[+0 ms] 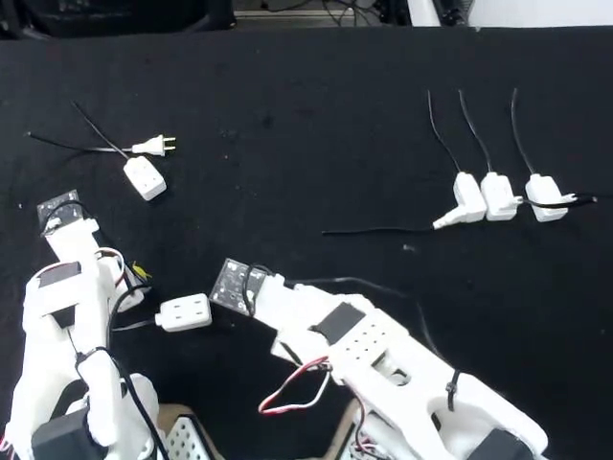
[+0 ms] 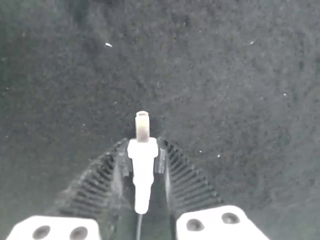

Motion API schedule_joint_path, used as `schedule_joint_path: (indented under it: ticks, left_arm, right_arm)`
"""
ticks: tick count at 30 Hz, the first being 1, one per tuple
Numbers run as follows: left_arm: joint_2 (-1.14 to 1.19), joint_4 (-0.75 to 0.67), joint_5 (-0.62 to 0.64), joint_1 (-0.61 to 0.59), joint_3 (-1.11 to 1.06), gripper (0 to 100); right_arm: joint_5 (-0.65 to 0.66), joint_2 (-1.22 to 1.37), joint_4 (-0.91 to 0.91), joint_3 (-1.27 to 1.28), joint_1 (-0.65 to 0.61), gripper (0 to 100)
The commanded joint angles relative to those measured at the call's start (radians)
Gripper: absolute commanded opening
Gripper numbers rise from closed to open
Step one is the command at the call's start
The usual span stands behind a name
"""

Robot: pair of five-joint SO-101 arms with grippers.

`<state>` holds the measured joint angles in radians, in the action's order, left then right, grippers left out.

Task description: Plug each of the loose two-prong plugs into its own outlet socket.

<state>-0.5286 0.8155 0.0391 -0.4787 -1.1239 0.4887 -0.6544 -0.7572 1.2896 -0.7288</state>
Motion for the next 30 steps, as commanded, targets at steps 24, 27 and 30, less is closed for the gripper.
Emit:
schedule_joint_path:
  ticks: [24, 27, 30]
  left_arm:
    - [-0.017, -0.014, 0.005, 0.004, 0.005, 23]
    - [-0.017, -0.012, 0.005, 0.004, 0.005, 23]
    - [-0.017, -0.011, 0.005, 0.005, 0.005, 23]
  right_arm:
    - [0.008, -0.013, -0.101, -0.021, 0.328, 8.4]
    - [0.044, -0.013, -0.146, -0.03, 0.328, 8.7]
    - [0.058, -0.013, -0.173, -0.039, 0.328, 8.6]
